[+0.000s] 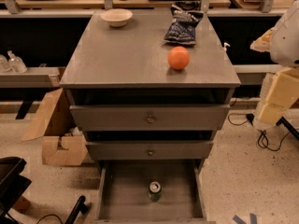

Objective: Pick green can from bottom drawer and place on counter

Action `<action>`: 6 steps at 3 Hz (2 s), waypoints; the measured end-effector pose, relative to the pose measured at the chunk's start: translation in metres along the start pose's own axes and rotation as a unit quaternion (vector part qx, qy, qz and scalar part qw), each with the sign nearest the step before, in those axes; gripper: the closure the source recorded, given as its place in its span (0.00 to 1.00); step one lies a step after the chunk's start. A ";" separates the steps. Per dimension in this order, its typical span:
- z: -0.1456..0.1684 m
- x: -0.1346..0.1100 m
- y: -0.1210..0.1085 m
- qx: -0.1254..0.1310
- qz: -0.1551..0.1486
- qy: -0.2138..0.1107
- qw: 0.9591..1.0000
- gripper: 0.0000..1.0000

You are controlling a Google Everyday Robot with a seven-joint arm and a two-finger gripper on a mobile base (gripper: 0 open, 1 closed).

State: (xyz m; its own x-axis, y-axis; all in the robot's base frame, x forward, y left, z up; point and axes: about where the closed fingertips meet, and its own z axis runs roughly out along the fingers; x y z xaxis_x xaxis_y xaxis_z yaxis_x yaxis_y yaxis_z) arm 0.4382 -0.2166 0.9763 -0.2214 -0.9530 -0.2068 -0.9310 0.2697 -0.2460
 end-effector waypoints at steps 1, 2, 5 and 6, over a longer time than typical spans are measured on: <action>0.000 -0.002 -0.002 0.008 0.001 -0.001 1.000 0.00; 0.062 0.025 -0.005 -0.009 0.000 -0.051 0.999 0.00; 0.220 0.125 -0.026 0.073 0.013 -0.233 0.970 0.00; 0.220 0.125 -0.026 0.073 0.013 -0.233 0.970 0.00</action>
Offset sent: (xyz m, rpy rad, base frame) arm 0.0633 -0.0343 -0.1109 0.2218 -0.1383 0.0851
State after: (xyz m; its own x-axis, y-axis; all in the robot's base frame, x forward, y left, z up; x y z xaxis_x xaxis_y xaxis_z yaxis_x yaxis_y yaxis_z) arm 0.4989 -0.3127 0.7485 -0.0580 -0.7885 -0.6123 -0.8685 0.3423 -0.3586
